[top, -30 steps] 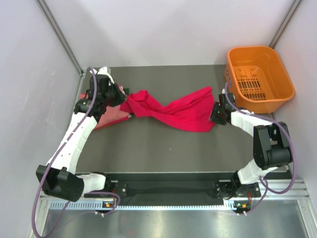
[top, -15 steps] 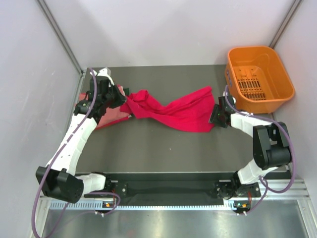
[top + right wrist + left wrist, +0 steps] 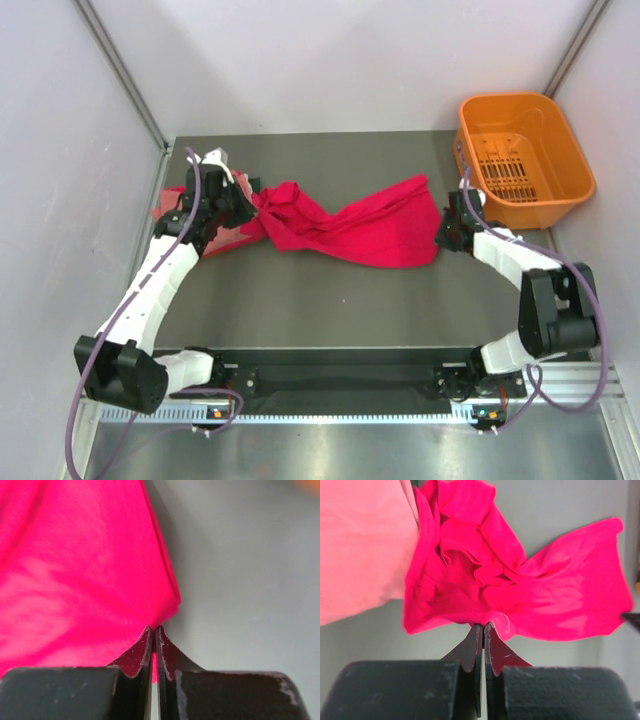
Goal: Fold and stack the t-shirts
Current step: Flatten the tshirt out
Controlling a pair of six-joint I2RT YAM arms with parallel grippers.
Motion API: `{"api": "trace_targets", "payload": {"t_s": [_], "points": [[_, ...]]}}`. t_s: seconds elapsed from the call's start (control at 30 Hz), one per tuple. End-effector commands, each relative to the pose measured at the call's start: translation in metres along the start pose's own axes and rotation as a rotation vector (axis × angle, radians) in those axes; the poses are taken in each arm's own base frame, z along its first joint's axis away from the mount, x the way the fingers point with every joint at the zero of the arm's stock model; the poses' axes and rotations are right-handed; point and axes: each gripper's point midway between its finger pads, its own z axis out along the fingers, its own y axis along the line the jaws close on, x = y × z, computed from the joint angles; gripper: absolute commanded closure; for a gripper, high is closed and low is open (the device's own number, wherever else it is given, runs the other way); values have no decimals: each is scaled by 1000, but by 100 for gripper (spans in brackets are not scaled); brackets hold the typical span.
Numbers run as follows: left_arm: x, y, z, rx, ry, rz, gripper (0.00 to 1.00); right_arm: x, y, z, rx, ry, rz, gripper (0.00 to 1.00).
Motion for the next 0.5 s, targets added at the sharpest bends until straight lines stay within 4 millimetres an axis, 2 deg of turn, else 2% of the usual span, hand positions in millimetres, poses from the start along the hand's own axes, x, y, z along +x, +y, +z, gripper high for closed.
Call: {"api": "trace_targets", "payload": {"t_s": [0.0,0.13,0.17,0.2,0.27,0.3,0.33,0.37,0.4,0.43,0.47], "points": [[9,-6,8,73,-5,-42,100,-60,4,-43,-10,-184,44,100],[23,-11,20,117,41,-79,100,-87,17,-73,-66,-246,47,100],[21,-11,20,115,43,-81,100,-92,19,-78,-73,-251,43,100],[19,-12,22,106,48,-72,100,-105,27,-90,-95,-276,30,100],[-4,-17,9,81,16,-42,100,-112,32,-109,-123,-289,-2,100],[-35,-33,-11,104,-45,-19,100,-120,34,-124,-134,-304,-10,100],[-49,-39,-25,107,-76,1,100,-127,36,-144,-151,-340,-10,100],[-55,-39,-40,88,-85,15,100,-132,37,-158,-162,-360,-20,100],[-87,-52,-72,114,-194,47,100,-138,39,-178,-182,-385,-24,100],[-98,-59,-90,132,-235,64,100,-142,43,-206,-236,-440,-31,100],[-105,-64,-107,149,-267,80,100,-145,46,-225,-268,-475,-43,100]]}}
